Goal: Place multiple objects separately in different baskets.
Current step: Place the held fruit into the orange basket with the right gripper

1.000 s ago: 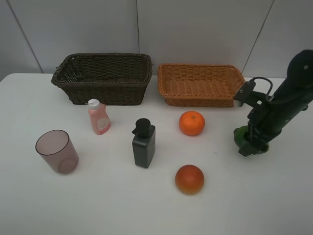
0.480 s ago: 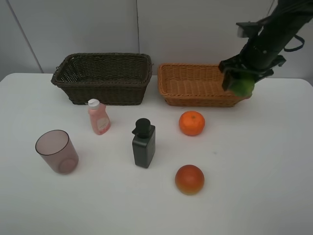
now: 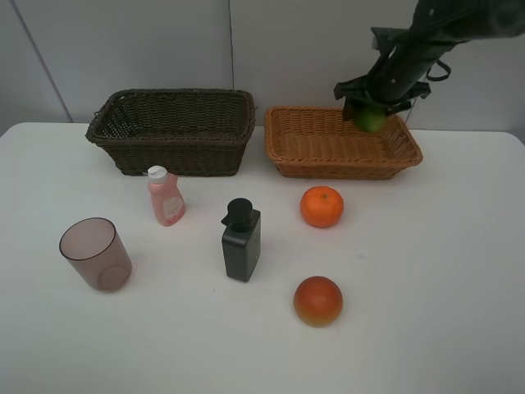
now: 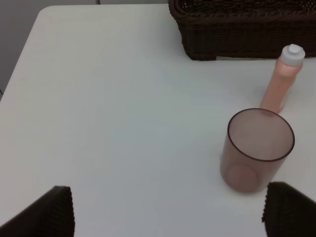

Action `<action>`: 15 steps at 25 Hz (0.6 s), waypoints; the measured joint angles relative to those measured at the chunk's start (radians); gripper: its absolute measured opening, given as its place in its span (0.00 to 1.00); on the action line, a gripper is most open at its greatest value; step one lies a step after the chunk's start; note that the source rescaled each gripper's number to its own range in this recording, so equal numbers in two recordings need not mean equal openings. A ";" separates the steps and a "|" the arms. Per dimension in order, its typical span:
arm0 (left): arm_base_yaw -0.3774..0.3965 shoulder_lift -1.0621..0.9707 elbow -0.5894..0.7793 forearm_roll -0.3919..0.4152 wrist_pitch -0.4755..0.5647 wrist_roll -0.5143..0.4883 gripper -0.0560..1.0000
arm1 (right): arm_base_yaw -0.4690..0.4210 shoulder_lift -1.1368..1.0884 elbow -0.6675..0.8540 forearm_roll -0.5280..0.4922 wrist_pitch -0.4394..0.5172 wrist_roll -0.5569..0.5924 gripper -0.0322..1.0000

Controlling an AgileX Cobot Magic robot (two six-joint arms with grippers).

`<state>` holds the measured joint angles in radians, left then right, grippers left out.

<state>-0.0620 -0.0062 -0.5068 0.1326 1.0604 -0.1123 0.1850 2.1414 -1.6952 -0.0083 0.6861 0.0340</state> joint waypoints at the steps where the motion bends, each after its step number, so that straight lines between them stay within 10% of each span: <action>1: 0.000 0.000 0.000 0.000 0.000 0.000 0.98 | 0.000 0.013 0.000 0.000 -0.018 0.000 0.12; 10: 0.000 0.000 0.000 0.000 0.000 0.000 0.98 | 0.000 0.092 0.000 0.000 -0.070 0.000 0.14; 15: 0.000 0.000 0.000 0.000 0.000 0.000 0.98 | 0.007 0.093 0.000 -0.004 -0.074 0.000 0.83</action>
<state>-0.0620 -0.0062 -0.5068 0.1326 1.0604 -0.1123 0.1921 2.2344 -1.6952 -0.0123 0.6122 0.0340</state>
